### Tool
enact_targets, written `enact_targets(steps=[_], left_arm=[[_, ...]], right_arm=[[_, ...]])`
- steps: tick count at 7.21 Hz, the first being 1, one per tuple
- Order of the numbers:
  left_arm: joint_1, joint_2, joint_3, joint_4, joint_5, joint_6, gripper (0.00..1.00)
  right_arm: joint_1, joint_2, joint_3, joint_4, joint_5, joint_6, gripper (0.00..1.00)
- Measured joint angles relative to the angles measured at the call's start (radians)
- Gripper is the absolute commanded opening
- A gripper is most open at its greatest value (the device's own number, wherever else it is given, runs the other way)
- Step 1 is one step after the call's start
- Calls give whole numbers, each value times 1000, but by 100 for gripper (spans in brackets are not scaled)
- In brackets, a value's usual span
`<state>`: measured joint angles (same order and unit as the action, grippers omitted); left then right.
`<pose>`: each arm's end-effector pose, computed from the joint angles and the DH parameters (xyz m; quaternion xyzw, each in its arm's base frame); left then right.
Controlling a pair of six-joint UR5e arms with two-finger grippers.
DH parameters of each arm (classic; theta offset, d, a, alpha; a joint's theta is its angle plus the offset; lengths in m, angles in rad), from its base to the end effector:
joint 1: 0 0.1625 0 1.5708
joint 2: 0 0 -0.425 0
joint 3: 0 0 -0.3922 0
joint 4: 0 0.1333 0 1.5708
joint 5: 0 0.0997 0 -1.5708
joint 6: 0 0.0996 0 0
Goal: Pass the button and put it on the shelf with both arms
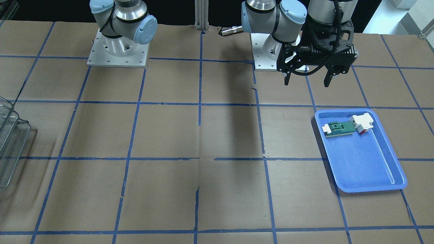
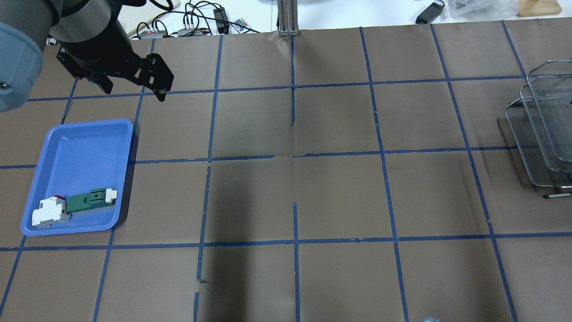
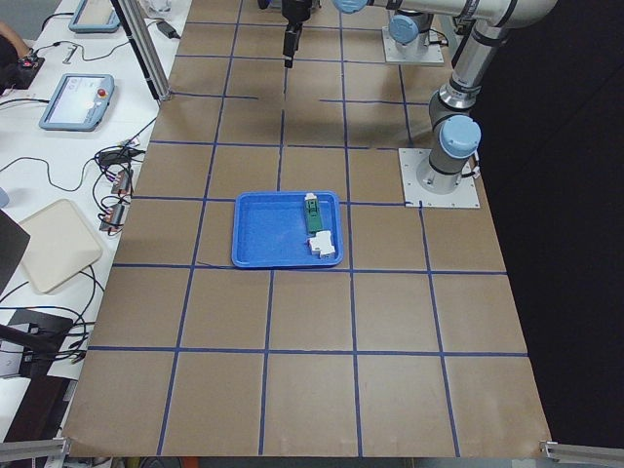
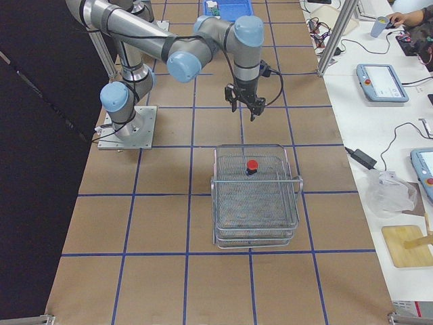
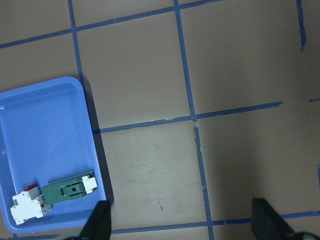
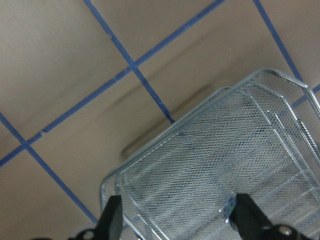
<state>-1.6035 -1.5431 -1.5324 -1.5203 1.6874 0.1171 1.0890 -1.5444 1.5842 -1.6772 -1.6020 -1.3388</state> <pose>-0.1377 -0.4859 0.5266 0.0712 0.9941 -0.0557 0.0606 -0.1206 -0.5116 0.4791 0.4148 -0.9092 0.0081 0.0359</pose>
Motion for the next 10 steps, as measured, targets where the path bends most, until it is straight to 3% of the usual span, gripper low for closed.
enact_targets(steps=[1, 3, 5, 7, 10], left_arm=[[1, 0, 0, 0, 0, 0, 100], [2, -1, 0, 0, 0, 0, 100], [2, -2, 0, 0, 0, 0, 100], [2, -2, 0, 0, 0, -2, 100], [2, -2, 0, 0, 0, -3, 100]], right_arm=[[75, -26, -2, 56, 19, 177, 100], [267, -43, -19, 96, 66, 526, 100], [435, -44, -45, 107, 51, 861, 100], [483, -50, -62, 179, 12, 1127, 100], [470, -58, -83, 252, 40, 1275, 100]])
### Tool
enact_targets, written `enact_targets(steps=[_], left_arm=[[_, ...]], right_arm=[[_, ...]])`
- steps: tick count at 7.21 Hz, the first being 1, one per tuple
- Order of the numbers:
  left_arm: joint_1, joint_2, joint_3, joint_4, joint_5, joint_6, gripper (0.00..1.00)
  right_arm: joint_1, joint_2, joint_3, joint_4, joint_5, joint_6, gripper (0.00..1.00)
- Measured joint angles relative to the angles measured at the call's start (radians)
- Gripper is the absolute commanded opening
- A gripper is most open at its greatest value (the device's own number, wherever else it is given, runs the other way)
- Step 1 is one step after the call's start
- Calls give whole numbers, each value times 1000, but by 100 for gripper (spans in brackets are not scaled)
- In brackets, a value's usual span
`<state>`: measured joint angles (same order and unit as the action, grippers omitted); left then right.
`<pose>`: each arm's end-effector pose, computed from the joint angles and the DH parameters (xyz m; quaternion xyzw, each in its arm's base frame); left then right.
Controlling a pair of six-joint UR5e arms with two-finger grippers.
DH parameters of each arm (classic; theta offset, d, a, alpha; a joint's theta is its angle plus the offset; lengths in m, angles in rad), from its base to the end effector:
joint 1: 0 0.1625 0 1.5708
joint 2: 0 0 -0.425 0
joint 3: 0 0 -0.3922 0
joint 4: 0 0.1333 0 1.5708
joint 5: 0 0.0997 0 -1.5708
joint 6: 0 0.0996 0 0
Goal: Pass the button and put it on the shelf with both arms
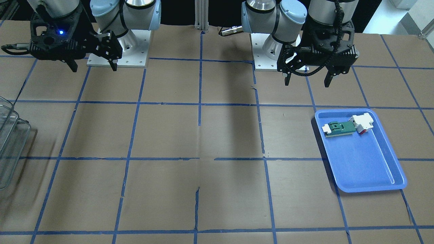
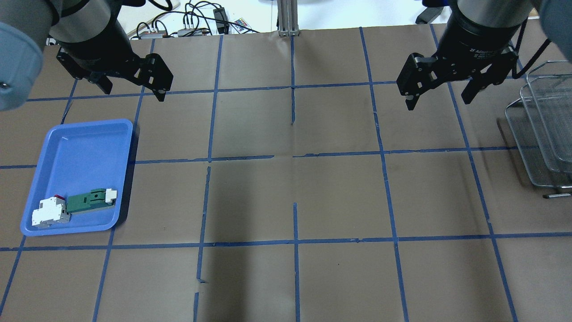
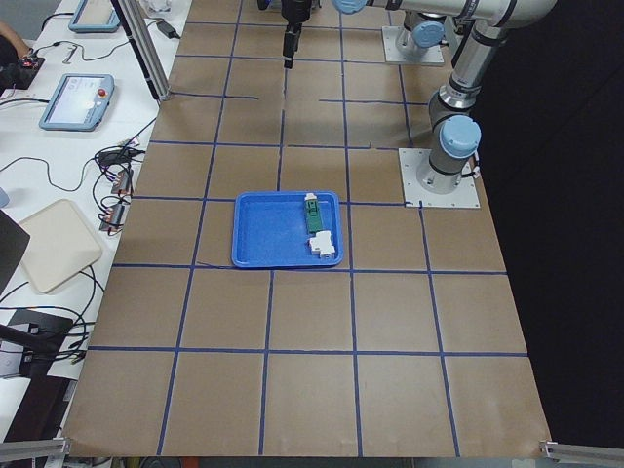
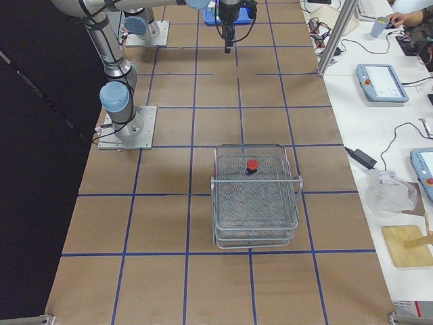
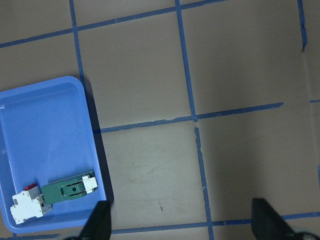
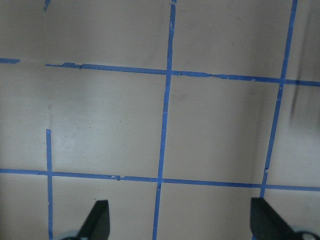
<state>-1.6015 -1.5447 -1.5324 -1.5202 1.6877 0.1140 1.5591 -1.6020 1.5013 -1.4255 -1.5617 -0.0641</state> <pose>-0.1367 -0.4867 0.5258 0.0687 0.9943 -0.0549 0.0607 0.1287 -0.4737 0.5228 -0.0261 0.9994 0.0221 0.0054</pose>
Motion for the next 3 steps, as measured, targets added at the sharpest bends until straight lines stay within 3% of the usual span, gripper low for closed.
enact_targets(steps=[3], left_arm=[[0, 0, 0, 0, 0, 1, 100]], right_arm=[[-13, 9, 20, -110, 32, -7, 100]])
